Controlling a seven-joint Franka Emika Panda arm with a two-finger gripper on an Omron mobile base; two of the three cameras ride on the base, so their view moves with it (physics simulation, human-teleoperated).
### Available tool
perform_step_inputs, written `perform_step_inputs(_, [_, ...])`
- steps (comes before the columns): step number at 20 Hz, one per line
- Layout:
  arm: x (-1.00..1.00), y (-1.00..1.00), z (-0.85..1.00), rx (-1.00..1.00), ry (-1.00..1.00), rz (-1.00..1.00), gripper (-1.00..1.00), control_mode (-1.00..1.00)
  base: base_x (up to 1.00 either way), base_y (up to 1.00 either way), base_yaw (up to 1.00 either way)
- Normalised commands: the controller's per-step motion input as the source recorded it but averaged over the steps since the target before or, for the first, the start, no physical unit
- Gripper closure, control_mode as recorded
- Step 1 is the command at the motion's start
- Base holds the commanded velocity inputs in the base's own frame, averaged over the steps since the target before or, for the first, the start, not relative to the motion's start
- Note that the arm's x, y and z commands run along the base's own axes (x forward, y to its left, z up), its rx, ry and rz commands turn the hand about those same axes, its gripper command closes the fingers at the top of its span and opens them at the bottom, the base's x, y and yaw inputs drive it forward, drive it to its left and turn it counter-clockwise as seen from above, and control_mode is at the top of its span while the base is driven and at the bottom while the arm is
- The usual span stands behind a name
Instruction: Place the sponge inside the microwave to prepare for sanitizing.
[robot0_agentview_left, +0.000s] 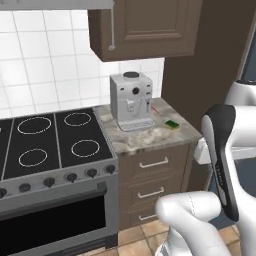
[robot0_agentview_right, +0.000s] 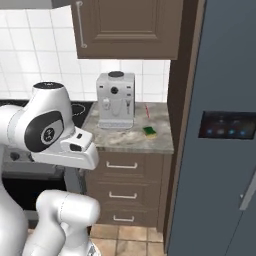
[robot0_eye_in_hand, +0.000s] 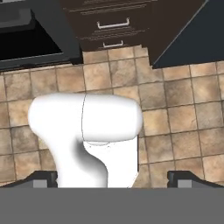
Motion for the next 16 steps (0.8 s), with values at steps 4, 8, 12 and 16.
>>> perform_step_inputs(4, [0.00,0.00,0.00,0.00,0.00,0.00,-1.00,1.00,0.82,0.38,-0.03])
perform_step_inputs(8, [0.00,0.00,0.00,0.00,0.00,0.00,-1.00,1.00,0.64,0.07,-0.04])
perform_step_inputs(12, [0.00,0.00,0.00,0.00,0.00,0.00,-1.00,1.00,0.28,0.00,-0.03])
perform_step_inputs(16, [0.00,0.00,0.00,0.00,0.00,0.00,-1.00,1.00,0.00,0.00,0.00])
